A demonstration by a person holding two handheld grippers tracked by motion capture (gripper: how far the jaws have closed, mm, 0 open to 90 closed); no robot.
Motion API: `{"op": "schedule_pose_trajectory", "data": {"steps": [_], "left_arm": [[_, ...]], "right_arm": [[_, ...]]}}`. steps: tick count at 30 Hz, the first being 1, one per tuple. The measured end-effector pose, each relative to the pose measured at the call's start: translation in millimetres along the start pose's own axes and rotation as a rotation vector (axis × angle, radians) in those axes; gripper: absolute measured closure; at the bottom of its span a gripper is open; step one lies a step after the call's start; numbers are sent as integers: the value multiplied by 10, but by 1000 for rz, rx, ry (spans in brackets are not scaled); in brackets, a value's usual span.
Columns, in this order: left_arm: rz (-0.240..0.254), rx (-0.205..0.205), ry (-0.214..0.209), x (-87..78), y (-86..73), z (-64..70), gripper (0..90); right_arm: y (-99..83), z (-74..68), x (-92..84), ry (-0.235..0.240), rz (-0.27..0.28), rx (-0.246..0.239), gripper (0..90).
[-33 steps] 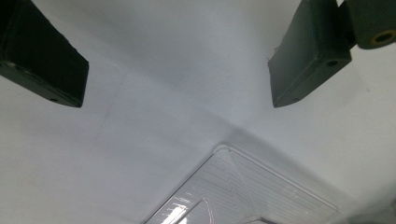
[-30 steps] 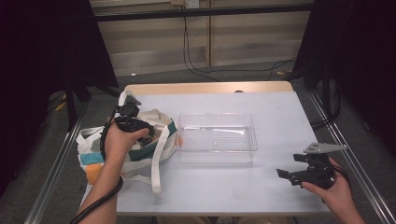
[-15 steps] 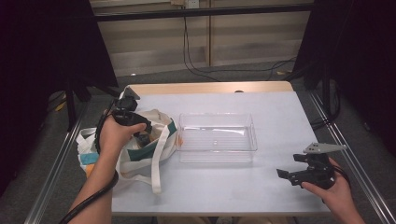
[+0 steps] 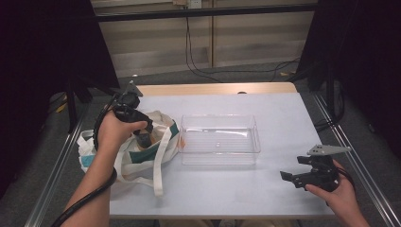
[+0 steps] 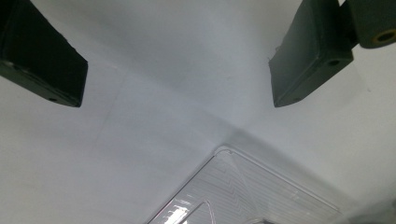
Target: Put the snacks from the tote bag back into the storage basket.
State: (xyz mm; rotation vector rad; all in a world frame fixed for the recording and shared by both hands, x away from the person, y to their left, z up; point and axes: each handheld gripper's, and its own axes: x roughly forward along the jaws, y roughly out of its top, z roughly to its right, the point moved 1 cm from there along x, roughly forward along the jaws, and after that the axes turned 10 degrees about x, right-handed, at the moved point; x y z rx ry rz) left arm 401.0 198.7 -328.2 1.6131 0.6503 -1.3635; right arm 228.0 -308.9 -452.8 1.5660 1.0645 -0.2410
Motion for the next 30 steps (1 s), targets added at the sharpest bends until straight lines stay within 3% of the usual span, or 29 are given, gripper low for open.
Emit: {"op": "schedule_pose_trajectory", "data": {"steps": [30], "left_arm": [[-14,37,-29,-358,179,76,303]], "right_arm": [[-5,-1,1,24,-11,-6,20]]}}
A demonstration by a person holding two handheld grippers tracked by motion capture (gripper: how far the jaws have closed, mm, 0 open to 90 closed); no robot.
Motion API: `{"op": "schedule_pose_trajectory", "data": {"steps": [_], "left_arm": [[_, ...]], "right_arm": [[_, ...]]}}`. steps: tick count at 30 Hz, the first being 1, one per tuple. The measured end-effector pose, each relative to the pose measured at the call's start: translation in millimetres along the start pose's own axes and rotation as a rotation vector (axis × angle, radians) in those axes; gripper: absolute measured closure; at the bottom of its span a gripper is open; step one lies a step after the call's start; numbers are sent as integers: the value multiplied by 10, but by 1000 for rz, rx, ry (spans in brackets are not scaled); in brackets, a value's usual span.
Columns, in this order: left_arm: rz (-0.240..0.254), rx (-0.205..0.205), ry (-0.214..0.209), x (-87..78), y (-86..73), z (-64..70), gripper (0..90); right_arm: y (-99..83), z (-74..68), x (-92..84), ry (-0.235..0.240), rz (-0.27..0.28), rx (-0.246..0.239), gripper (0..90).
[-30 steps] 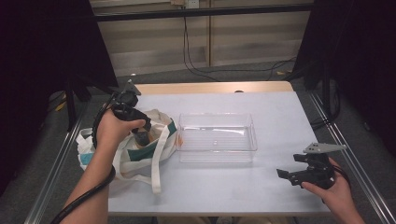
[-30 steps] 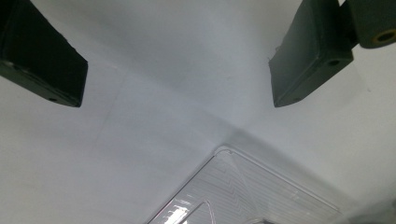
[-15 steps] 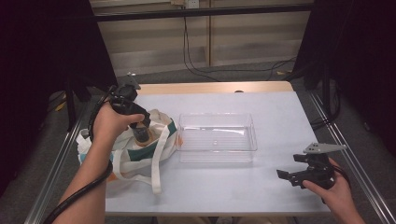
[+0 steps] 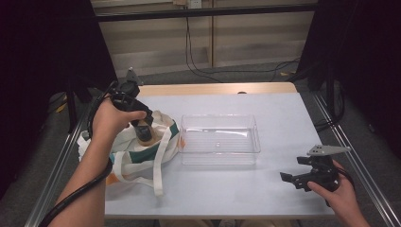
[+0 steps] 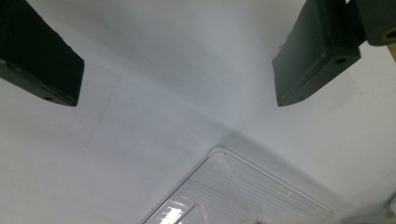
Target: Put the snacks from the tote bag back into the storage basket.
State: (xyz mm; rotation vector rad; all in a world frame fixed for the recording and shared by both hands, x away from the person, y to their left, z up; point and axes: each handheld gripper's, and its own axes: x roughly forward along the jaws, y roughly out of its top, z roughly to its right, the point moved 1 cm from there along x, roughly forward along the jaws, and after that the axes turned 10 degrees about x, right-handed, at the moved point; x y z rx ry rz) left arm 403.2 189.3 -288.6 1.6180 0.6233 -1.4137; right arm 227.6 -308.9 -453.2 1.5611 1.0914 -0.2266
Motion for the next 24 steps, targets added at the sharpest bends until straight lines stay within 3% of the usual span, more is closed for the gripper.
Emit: {"op": "schedule_pose_trajectory", "data": {"steps": [10,15,17,24], "left_arm": [[-13,2,-11,-100,55,47,303],[-7,34,-7,-165,95,59,303],[-4,22,-14,-184,109,82,303],[-4,33,-16,-242,146,115,303]], "right_arm": [[-1,-1,2,5,-3,-6,20],[-9,-15,20,8,-17,-7,20],[-7,-17,21,10,-17,-11,20],[-8,-16,13,8,-15,-8,19]]}}
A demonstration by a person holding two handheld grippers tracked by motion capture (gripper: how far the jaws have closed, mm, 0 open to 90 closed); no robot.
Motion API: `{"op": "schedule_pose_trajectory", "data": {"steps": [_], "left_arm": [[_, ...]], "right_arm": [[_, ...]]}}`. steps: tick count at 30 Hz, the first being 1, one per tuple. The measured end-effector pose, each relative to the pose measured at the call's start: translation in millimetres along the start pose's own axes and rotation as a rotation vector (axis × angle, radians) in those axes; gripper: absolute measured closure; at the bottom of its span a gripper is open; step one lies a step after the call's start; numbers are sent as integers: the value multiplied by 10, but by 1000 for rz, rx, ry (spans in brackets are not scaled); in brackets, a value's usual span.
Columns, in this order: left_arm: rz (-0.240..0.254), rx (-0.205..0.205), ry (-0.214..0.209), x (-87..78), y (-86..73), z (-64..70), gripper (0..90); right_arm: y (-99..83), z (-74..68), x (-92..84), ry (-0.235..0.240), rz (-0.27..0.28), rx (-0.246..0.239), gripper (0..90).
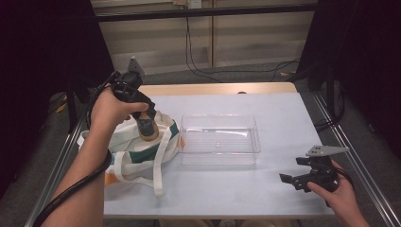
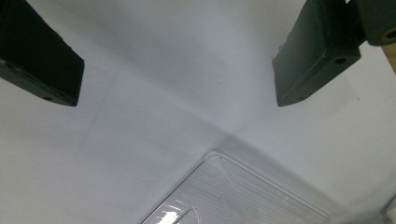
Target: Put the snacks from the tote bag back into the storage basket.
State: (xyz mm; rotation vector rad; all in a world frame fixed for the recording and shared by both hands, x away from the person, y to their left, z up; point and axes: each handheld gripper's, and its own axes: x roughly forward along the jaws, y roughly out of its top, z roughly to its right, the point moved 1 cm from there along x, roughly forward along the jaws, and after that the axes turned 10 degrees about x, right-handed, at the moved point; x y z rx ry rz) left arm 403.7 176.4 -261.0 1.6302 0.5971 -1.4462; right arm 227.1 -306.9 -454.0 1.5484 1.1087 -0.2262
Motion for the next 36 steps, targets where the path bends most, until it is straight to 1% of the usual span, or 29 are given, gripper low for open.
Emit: {"op": "schedule_pose_trajectory", "data": {"steps": [2,3,6,8,9,11,12,14,16,19,23,24,26,27,28,29,31,32,33,34,35,36], "left_arm": [[-3,8,3,-17,11,8,303],[0,2,-2,-30,20,17,303],[3,5,-4,-53,41,31,303],[6,-2,-11,-60,54,51,303],[1,15,-10,-67,62,48,303],[9,7,-7,-68,76,70,303],[6,14,-10,-71,82,68,303],[13,5,-17,-73,94,80,303],[8,14,-14,-88,105,87,303],[18,15,-15,-114,123,104,303],[15,24,-22,-164,150,127,303],[21,19,-24,-170,157,141,303],[17,31,-28,-182,172,154,303],[25,23,-25,-175,179,171,303],[19,34,-25,-179,184,175,303],[22,27,-29,-179,193,190,303],[24,38,-33,-182,207,199,303],[26,25,-38,-181,213,216,303],[22,38,-33,-186,223,223,303],[24,31,-35,-185,231,244,303],[20,43,-35,-185,238,249,303],[21,43,-39,-186,247,261,303]], "right_arm": [[-1,0,2,3,-2,-1,20],[-2,0,4,3,-3,-3,20],[-5,-2,9,6,-8,-2,20],[-3,-5,6,6,-10,-4,20],[-3,-4,5,7,-7,-6,20],[-4,-2,5,8,-6,-4,20],[-5,0,6,9,-6,-3,19],[-7,2,9,8,-5,-2,20],[-6,3,6,11,-1,-4,20],[-8,7,5,13,-2,-1,20],[-10,8,5,15,-2,5,20],[-8,9,2,19,-1,3,20],[-7,6,3,19,0,3,20],[-9,4,8,19,0,4,20],[-10,4,13,21,-2,1,19],[-10,4,16,20,-2,-1,20],[-11,4,17,22,-2,-1,20],[-11,3,15,22,-3,1,20],[-11,4,12,23,-3,1,19],[-12,6,12,23,-3,0,19],[-13,7,10,18,-5,3,19],[-13,9,9,18,-6,5,19]]}}
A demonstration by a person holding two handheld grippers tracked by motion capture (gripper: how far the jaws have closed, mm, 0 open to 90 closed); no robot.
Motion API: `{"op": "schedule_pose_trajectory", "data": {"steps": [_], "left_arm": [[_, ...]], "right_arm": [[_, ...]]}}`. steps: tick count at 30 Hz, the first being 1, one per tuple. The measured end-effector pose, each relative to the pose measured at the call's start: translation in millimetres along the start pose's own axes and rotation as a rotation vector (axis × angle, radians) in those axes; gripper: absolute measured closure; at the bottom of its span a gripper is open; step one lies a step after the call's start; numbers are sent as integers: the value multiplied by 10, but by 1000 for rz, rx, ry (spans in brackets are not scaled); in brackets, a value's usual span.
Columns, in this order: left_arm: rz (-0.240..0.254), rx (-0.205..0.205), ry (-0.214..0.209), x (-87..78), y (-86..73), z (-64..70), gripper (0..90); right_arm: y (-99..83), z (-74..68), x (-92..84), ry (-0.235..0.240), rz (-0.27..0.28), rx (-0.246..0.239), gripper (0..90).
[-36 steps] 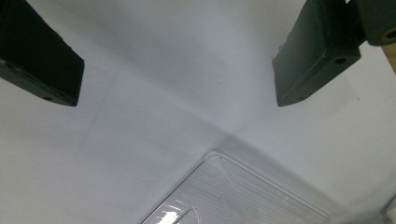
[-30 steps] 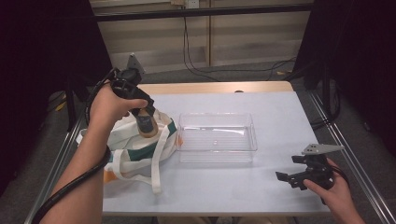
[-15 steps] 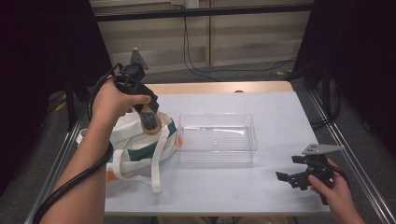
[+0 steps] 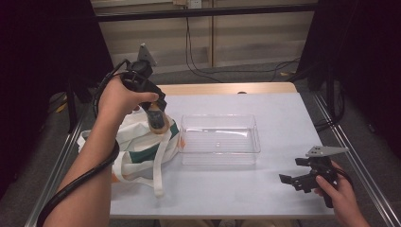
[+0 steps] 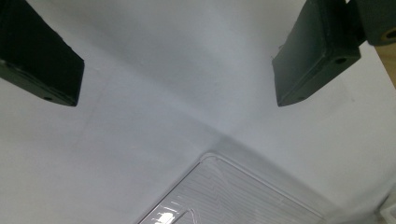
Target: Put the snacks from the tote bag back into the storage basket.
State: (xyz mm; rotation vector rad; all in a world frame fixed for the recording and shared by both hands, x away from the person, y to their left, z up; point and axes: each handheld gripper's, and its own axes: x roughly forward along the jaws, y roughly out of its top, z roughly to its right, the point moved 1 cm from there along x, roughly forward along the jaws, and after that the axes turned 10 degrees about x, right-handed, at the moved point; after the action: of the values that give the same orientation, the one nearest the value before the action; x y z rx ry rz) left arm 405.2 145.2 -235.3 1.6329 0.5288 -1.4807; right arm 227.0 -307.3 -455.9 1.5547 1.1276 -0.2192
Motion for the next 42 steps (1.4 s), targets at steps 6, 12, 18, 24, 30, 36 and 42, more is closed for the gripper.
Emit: {"op": "schedule_pose_trajectory", "data": {"steps": [6,12,18,24,30,36,42], "left_arm": [[12,0,-11,-3,45,43,303],[11,3,-12,-12,80,92,303],[1,10,-23,17,109,150,303],[2,25,-27,9,150,201,303],[-4,36,-27,-24,180,237,303],[-7,54,-28,-28,196,274,303],[-10,73,-30,12,211,324,303]], "right_arm": [[-1,1,-5,-2,2,0,20],[-4,4,-4,-2,0,0,20],[-6,10,-7,1,3,-2,19],[-6,2,-5,0,-1,-1,20],[-7,3,-7,0,-2,-2,20],[-8,1,-10,2,0,-4,20],[-7,-1,-9,1,-1,-7,19]]}}
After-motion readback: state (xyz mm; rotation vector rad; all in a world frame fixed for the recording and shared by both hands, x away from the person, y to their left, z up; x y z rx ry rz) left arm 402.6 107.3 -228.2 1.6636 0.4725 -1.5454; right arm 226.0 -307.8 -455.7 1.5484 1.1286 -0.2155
